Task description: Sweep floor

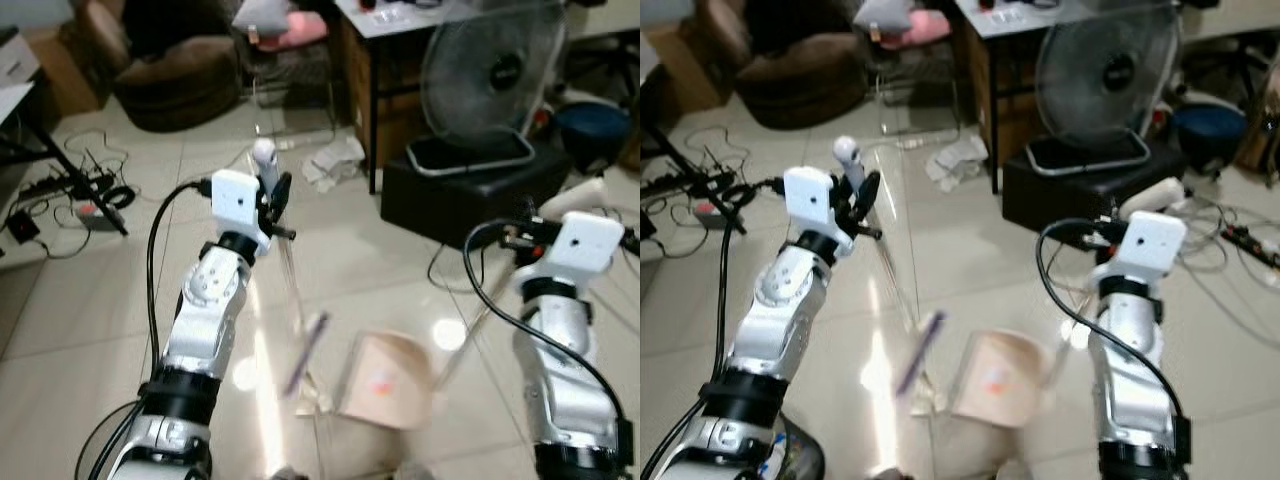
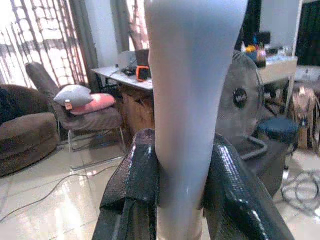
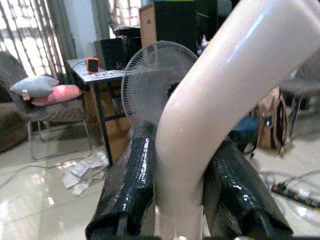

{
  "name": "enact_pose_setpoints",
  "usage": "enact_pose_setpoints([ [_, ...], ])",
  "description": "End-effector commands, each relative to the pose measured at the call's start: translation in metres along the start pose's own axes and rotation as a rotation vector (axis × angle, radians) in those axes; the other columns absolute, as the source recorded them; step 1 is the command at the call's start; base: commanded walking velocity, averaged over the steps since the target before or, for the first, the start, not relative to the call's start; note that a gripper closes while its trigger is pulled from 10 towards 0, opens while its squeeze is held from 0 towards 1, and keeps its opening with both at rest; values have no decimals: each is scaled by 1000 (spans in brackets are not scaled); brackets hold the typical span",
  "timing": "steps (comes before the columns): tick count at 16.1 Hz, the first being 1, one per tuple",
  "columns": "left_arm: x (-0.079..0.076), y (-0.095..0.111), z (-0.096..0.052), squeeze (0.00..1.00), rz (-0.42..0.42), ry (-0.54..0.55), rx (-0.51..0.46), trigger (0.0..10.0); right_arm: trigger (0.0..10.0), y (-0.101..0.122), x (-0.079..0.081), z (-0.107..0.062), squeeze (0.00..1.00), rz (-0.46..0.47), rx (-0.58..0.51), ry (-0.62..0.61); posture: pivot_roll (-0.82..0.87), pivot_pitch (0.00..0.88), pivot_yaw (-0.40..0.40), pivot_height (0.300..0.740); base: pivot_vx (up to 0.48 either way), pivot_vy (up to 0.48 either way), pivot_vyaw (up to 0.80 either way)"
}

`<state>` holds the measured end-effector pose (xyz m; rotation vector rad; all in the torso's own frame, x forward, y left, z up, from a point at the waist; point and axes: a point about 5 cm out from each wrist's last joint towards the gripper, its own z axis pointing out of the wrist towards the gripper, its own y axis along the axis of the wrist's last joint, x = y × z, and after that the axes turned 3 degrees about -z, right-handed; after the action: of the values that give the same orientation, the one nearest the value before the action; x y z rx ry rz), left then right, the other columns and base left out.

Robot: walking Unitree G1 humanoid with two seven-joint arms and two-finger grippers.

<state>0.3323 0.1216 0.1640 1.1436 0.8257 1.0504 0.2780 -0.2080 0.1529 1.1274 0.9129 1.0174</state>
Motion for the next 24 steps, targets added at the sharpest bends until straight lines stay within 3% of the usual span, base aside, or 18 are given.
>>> enact_pose_setpoints([
  [1,13,8,-2,0,53,21,-23,10000,10000,6,9,-2,0,51,-28,6,-30,72,100,740,450,0,0],
  [24,10,4,0,0,58,-20,19,10000,10000,0,4,-8,0,78,-4,-35,-24,97,126,740,20,0,0],
])
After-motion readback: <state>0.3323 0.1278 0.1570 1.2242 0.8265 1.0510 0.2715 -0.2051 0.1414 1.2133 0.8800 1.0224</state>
